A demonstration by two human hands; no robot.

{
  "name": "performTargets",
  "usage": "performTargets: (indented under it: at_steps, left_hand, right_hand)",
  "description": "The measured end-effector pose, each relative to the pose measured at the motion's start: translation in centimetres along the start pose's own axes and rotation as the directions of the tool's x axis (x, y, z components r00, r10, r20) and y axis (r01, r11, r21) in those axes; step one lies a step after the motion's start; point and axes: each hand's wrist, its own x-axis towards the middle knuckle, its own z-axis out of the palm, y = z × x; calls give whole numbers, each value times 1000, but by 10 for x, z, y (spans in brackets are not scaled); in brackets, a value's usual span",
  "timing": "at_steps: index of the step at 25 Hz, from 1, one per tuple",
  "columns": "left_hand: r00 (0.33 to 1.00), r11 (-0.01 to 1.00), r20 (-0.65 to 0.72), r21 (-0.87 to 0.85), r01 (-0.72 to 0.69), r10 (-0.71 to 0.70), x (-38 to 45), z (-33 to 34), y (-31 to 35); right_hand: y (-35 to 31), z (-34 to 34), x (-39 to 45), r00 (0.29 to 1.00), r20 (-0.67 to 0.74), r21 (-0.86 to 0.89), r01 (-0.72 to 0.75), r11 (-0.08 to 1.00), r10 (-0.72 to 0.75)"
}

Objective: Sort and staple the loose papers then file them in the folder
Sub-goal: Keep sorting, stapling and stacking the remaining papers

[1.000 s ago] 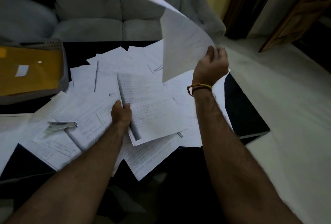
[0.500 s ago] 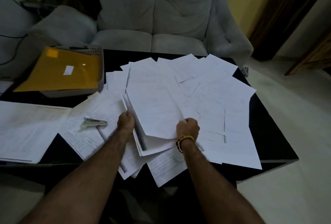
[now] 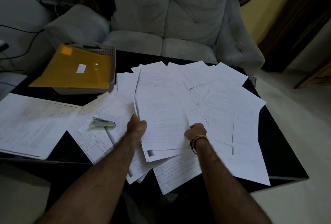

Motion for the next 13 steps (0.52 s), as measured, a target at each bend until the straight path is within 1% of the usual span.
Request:
performTargets:
  at_steps: [3, 5, 7, 9, 11, 12, 13]
  left_hand:
    - [998, 998, 66, -55, -5, 8, -1, -2, 0]
    - [996, 997, 91, -79, -8, 15, -2, -3, 1]
    - [996, 997, 88, -76, 9, -2, -3, -2, 4]
    - [998, 997, 49, -76, 31, -28, -4, 0, 7]
    - [999, 998, -14, -38, 44, -45, -2, 2, 9]
    - [998, 999, -43, -2, 45, -45, 0, 2, 9]
    - [997, 999, -66, 29, 44, -42, 2, 2, 8]
  right_hand:
    - [-5, -4, 1, 1000, 18, -7, -6, 1000, 6]
    - [-6, -4, 2, 1000, -3, -50, 17, 999, -17]
    - [-6, -3, 1, 999, -26, -111, 44, 993, -47]
    - [-9, 0, -3, 998, -24, -206, 46, 977, -52]
    - [-18, 4, -11, 998, -49, -362, 21, 932, -42]
    - [-23, 5, -14, 993, -89, -441, 30, 897, -77]
    - [-30, 8, -18, 981, -125, -495, 65, 866, -145]
